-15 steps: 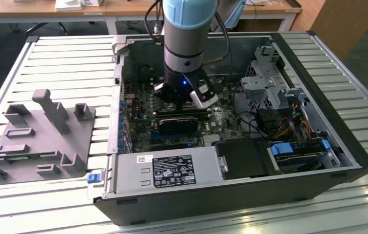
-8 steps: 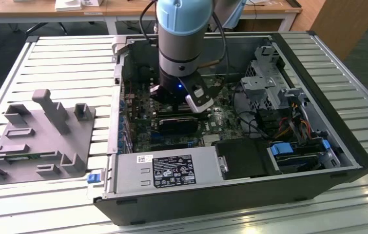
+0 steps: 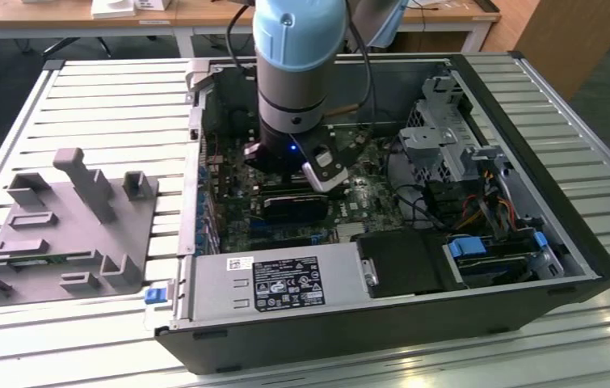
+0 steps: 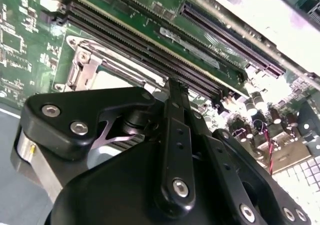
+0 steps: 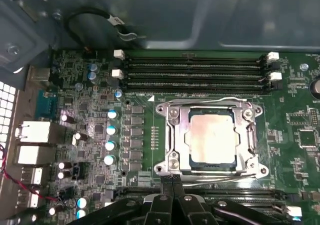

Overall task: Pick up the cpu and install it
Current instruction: 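Install the second cpu locking lever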

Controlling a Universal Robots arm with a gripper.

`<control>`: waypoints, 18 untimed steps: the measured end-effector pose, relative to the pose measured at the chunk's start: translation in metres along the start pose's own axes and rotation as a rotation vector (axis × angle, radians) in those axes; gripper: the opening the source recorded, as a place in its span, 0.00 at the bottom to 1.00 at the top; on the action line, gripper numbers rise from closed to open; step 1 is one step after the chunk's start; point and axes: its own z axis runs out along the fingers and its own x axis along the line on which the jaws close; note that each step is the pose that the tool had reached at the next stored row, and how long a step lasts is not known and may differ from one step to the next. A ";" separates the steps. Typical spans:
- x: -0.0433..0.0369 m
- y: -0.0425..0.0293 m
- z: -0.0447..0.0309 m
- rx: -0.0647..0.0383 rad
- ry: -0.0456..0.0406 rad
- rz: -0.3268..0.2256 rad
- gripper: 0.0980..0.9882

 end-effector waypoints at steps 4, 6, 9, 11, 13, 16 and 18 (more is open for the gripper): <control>0.0011 -0.0015 0.0037 -0.005 -0.0005 0.000 0.01; 0.0017 -0.0018 0.0048 -0.008 -0.0008 0.000 0.01; 0.0027 -0.0021 0.0061 -0.011 -0.0012 0.000 0.01; 0.0034 -0.0023 0.0070 -0.014 -0.0015 -0.001 0.01; 0.0041 -0.0025 0.0076 -0.017 -0.0017 -0.001 0.01; 0.0045 -0.0028 0.0086 -0.024 -0.0019 -0.001 0.01; 0.0045 -0.0030 0.0093 -0.029 -0.0019 -0.001 0.01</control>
